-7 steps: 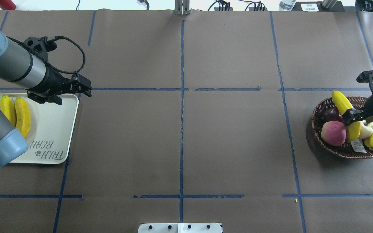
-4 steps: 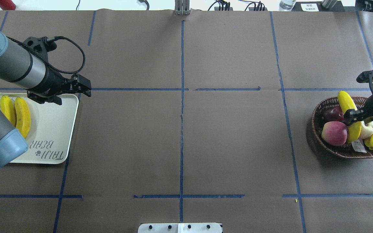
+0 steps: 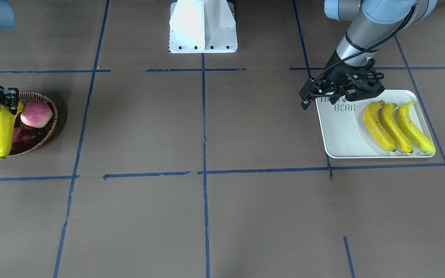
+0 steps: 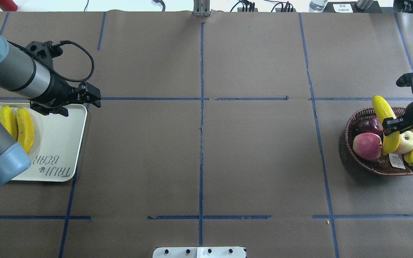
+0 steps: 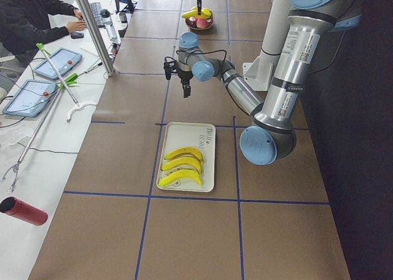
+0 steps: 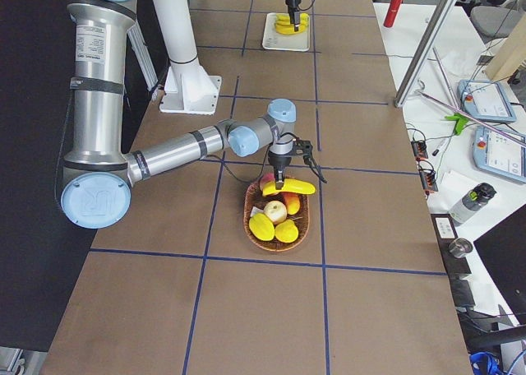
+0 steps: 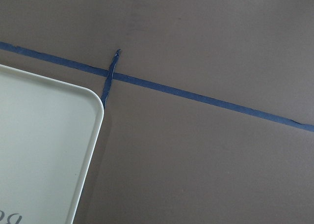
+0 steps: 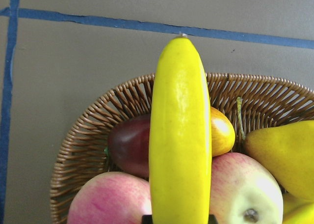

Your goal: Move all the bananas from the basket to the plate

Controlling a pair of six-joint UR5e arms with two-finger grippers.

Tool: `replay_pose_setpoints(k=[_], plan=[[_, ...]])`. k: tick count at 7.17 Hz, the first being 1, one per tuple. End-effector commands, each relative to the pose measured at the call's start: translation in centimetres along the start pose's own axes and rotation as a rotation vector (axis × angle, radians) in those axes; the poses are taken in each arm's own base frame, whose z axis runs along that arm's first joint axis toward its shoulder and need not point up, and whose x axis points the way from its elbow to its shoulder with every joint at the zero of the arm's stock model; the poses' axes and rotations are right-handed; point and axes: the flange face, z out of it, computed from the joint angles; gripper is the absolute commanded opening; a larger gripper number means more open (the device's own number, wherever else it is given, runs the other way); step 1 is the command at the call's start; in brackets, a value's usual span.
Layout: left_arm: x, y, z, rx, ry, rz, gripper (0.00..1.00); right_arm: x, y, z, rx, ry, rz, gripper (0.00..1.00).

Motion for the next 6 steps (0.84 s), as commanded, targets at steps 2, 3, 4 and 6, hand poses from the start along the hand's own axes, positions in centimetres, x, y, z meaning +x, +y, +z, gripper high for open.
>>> replay_pose_setpoints(k=[2,3,4,6], plan=[[-0.3,0.0,0.1,-0.002,-0.003,-0.003,0.99,3.7,0.9,-4.7,0.072,0.004,-0.062,0.00],[-0.1,0.1,0.0,-0.002,0.001,0.001,0.99,2.6,0.6,-6.8,0.115,-0.023,-0.088,0.00],[0.2,0.1,-0.1,-0.002,0.005,0.001,0.99,-0.8,-0.7,-8.9,0.123,-0.134,-0.127,0.00],[0.6,0.4,-0.7,-0.001,0.022,0.009,0.99,-8.6,-3.7,-14.3,0.100,-0.371,-0.011,0.00]])
